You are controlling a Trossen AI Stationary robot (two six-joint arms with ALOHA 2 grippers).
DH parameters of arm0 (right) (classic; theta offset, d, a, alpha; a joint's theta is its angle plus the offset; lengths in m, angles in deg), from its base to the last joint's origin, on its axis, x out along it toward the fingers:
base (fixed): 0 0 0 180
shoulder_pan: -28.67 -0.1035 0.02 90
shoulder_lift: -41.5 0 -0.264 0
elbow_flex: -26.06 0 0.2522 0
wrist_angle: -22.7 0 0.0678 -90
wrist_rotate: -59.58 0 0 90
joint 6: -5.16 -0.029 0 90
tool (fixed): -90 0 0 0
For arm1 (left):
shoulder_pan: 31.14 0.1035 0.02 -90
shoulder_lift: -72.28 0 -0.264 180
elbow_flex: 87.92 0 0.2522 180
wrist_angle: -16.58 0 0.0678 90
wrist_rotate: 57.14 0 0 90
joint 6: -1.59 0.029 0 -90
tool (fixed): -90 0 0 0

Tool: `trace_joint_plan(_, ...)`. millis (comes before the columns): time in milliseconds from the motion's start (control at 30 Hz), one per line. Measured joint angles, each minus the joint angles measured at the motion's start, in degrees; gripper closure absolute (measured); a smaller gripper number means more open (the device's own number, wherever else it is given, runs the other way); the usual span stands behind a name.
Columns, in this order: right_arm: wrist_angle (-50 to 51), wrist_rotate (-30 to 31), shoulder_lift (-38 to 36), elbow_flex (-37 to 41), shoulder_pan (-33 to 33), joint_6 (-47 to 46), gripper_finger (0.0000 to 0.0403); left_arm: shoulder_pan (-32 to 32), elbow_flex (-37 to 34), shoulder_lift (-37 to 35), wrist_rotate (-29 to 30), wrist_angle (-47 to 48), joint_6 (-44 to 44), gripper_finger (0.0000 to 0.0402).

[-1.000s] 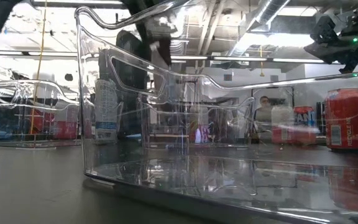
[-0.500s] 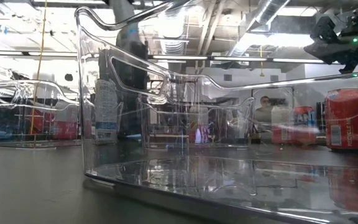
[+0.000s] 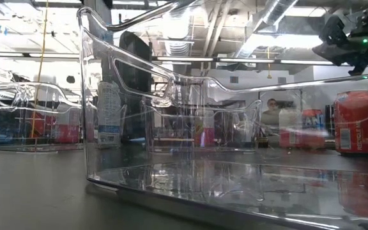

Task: Sort soda cans
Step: Put the top black soda can in the top left transparent bin

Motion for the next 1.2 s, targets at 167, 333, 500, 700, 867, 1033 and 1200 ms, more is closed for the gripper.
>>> trace_joint_plan(167,-0.3,0.0,0.0,0.0,-0.3,0.9,0.0353,-0.6,-6.3,-1.3,-5.4,0.2,1.2,0.0156)
trace_joint_plan(333,-0.3,0.0,0.0,0.0,-0.4,1.4,0.0353,-1.8,-12.3,-1.3,-5.6,-0.4,-0.2,0.0156)
trace_joint_plan(500,-0.3,0.0,0.0,0.0,-0.4,1.5,0.0353,-1.9,-19.0,-1.2,-4.4,-4.6,-3.5,0.0156)
trace_joint_plan(700,-0.3,0.0,0.0,0.0,-0.4,1.5,0.0353,-1.9,-28.2,-1.2,-3.4,-11.9,-7.3,0.0156)
trace_joint_plan(867,-0.3,0.0,0.0,0.0,-0.4,1.5,0.0353,-1.9,-33.9,-1.2,-2.9,-18.4,-8.7,0.0156)
trace_joint_plan(1033,-0.3,0.0,0.0,0.0,-0.4,1.5,0.0353,-1.9,-38.3,-1.2,-1.8,-25.0,-9.1,0.0156)
trace_joint_plan(1200,-0.3,0.0,0.0,0.0,-0.4,1.5,0.0353,-1.9,-41.5,-1.2,-0.4,-27.8,-10.7,0.0156)
